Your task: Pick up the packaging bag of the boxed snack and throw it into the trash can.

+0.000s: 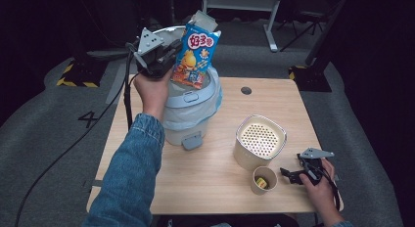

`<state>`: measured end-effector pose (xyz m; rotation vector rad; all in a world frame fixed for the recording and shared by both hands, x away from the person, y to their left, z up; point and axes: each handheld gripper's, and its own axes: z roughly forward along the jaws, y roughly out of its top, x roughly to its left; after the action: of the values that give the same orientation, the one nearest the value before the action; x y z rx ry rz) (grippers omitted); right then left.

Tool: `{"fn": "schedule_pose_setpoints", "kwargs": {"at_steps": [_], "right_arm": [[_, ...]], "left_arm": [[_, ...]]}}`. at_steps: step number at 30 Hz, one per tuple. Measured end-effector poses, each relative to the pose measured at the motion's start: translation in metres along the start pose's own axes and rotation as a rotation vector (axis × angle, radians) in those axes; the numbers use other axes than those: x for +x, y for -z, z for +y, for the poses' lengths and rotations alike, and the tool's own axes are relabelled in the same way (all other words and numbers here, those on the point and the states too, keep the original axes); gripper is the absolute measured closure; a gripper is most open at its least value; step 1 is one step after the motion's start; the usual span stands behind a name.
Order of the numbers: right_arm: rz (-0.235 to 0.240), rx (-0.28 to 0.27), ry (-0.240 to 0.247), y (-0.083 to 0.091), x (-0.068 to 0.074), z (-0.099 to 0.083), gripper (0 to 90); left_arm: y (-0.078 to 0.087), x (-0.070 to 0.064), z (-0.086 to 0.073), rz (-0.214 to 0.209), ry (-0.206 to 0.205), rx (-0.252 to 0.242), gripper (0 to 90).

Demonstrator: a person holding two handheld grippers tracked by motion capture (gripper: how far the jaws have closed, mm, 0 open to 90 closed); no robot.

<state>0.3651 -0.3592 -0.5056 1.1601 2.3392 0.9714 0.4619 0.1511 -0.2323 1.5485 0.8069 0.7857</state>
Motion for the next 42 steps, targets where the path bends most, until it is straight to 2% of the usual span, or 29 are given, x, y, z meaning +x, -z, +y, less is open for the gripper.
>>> {"fn": "schedule_pose_setpoints", "kwargs": {"at_steps": [8,13,15,17,18,19,21,24,27,31,38,42], "right_arm": [[0.000,0.000,0.000,0.000,0.000,0.000,0.4],[0.000,0.000,0.000,0.000,0.000,0.000,0.5],[0.000,0.000,0.000,0.000,0.000,0.000,0.5],[-0.001,0.000,0.000,0.000,0.000,0.000,0.4],[-0.001,0.000,0.000,0.000,0.000,0.000,0.4],[-0.001,0.000,0.000,0.000,0.000,0.000,0.4],[-0.001,0.000,0.000,0.000,0.000,0.000,0.5],[-0.001,0.000,0.000,0.000,0.000,0.000,0.4],[-0.001,0.000,0.000,0.000,0.000,0.000,0.4],[0.000,0.000,-0.002,0.000,0.000,0.000,0.5],[0.000,0.002,-0.001,0.000,0.000,0.000,0.5],[0.000,0.002,-0.002,0.000,0.000,0.000,0.4]], "left_arm": [[-0.001,-0.001,-0.005,-0.001,0.008,0.020,87.5],[-0.002,-0.002,-0.007,-0.004,-0.001,0.027,86.6],[0.001,-0.003,-0.010,-0.001,0.006,0.011,79.1],[0.005,-0.002,-0.012,-0.009,0.041,-0.026,58.9],[0.008,-0.001,-0.014,-0.016,0.055,-0.045,55.4],[0.011,0.000,-0.014,-0.026,0.067,-0.057,53.0],[0.014,0.001,-0.015,-0.033,0.080,-0.050,51.6],[0.019,0.000,-0.014,-0.045,0.065,-0.013,52.1],[0.026,-0.007,-0.013,-0.078,0.017,0.027,52.3],[0.038,-0.013,-0.014,-0.124,-0.017,0.066,52.7],[0.061,-0.017,-0.019,-0.216,-0.026,0.103,52.4],[0.073,-0.022,-0.024,-0.273,-0.049,0.135,52.2]]}}
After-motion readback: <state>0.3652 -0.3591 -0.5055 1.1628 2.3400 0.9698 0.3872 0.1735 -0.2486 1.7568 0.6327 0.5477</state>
